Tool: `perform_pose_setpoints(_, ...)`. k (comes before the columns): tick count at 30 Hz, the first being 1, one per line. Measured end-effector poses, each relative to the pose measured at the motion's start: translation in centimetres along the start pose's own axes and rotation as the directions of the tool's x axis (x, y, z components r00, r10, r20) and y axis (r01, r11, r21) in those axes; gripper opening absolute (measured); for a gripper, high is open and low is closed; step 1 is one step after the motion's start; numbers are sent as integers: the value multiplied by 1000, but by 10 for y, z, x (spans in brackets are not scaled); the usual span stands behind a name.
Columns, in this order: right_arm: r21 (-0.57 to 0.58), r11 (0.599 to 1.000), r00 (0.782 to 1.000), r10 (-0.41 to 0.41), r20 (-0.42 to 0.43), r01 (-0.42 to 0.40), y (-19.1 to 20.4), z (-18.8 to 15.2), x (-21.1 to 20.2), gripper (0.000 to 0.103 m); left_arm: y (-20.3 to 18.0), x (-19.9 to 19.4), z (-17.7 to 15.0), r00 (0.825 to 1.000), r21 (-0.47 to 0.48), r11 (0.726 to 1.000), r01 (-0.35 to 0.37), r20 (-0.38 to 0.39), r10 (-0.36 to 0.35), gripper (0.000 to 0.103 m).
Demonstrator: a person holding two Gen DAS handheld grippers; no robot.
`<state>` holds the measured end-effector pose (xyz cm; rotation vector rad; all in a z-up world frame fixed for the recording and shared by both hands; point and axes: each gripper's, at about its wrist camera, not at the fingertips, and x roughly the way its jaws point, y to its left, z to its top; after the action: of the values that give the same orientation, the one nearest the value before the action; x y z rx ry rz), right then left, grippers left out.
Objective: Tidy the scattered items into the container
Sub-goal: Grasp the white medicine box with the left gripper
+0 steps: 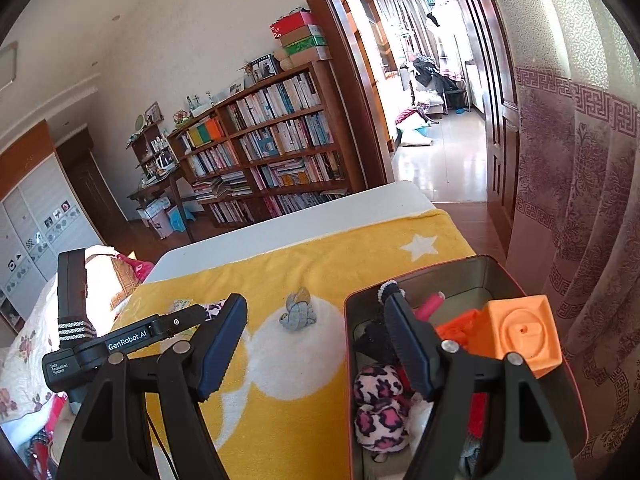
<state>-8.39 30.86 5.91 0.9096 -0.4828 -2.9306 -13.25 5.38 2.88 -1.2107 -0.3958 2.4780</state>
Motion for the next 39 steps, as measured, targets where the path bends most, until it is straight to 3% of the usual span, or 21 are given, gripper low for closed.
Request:
perform_pose_setpoints(10,-26,999,998,21,-58,-22,33,-6,29,75,80,-17,4,996,-105,991,-81,19,84,81)
perform_pose_setpoints(14,-35,999,998,19,-68,-21,43,-7,37,75,98,-10,8,990,-101,985,-139,15,141,81)
perform_pose_setpoints(23,-41,999,995,-9,-100,5,54,-10,60,75,97,34,20,977,42,977,-209,-30,211,81)
perform_pose_setpoints(32,-74,997,993,-45,-110,37,61,-12,81,75,103,70,35,980,36,981,-192,-52,194,80)
perform_pose_setpoints(33,-77,996,993,-49,-112,41,61,-12,85,75,104,72,35,979,40,980,-195,-49,197,74)
perform_pose_setpoints(34,-79,996,992,-53,-116,44,60,-11,90,75,106,75,35,979,43,980,-194,-51,196,55)
perform_pose_setpoints(39,-43,998,988,-45,-147,39,51,-5,115,75,115,69,32,988,6,989,-148,-38,148,55)
